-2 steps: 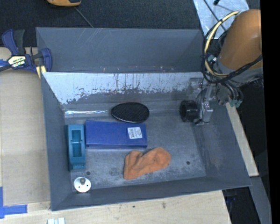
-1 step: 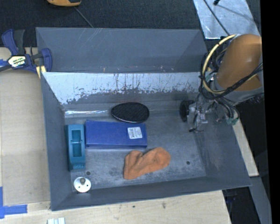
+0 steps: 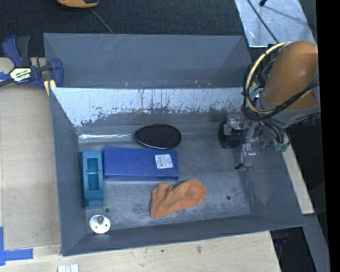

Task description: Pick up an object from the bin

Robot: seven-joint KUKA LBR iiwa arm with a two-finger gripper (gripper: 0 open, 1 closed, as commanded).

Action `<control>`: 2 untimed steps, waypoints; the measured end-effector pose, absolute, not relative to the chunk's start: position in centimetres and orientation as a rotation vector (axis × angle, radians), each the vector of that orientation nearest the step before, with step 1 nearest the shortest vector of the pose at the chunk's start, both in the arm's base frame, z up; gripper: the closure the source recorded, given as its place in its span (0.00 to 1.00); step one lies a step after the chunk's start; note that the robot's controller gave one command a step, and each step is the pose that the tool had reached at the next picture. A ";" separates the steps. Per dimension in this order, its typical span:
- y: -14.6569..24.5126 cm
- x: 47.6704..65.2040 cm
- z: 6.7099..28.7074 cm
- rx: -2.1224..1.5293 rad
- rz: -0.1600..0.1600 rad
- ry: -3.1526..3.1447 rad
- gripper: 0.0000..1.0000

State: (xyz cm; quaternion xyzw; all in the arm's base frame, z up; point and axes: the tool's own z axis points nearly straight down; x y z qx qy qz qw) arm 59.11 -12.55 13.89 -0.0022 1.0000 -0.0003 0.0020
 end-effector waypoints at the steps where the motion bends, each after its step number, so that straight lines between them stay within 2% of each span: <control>1: -12.5 59.1 13.9 -0.007 -0.001 3.138 0.00; 2: -7.9 53.5 11.5 -0.078 -0.003 3.134 0.00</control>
Offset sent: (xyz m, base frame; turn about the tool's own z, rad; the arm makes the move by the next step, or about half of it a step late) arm -0.0828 0.0714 -0.0369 -0.0714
